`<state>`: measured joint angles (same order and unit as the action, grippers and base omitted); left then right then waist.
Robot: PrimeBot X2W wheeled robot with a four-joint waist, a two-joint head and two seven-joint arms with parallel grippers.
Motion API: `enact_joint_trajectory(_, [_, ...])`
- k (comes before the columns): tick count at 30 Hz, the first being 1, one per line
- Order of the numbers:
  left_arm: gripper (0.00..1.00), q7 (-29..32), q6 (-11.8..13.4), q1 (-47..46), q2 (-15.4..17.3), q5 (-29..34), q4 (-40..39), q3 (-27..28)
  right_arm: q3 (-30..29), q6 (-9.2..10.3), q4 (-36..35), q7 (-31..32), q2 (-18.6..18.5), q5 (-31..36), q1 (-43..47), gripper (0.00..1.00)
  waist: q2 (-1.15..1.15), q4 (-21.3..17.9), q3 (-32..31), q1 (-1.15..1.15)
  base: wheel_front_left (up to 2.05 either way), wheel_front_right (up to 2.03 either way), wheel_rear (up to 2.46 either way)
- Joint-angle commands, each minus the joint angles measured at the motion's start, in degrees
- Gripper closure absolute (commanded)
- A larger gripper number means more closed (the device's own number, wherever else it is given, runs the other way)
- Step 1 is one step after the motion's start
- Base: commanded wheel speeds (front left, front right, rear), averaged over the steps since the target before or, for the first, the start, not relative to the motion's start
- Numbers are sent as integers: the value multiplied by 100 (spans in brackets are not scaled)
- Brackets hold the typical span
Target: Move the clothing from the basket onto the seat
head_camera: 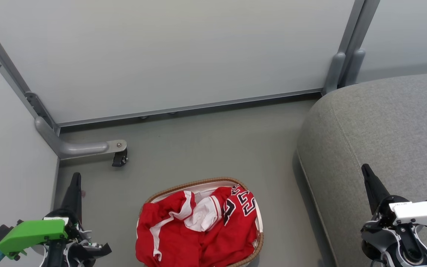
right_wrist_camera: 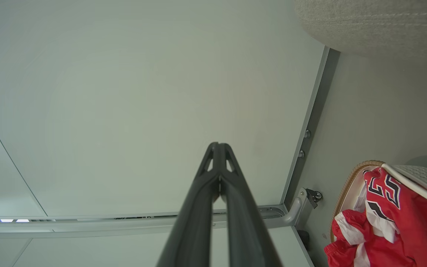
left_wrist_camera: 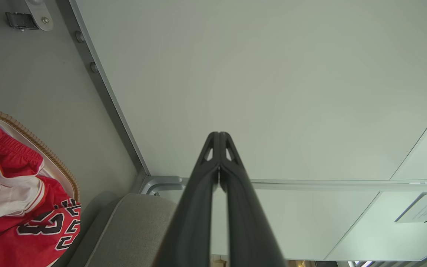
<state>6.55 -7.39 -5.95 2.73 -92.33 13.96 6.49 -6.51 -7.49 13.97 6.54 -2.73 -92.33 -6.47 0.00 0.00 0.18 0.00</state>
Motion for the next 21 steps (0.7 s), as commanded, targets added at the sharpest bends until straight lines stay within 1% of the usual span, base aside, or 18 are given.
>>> enact_joint_trajectory(1, [100, 12, -24, -58, 33, -17, -4, 10, -8, 1, -7, 14, -33, -17, 68, 100, 0, 0, 0, 0, 0, 0, 0])
enact_joint_trajectory(21, [100, 12, -24, -58, 33, -17, -4, 10, -8, 0, -7, 14, -33, -17, 68, 100, 0, 0, 0, 0, 0, 0, 0])
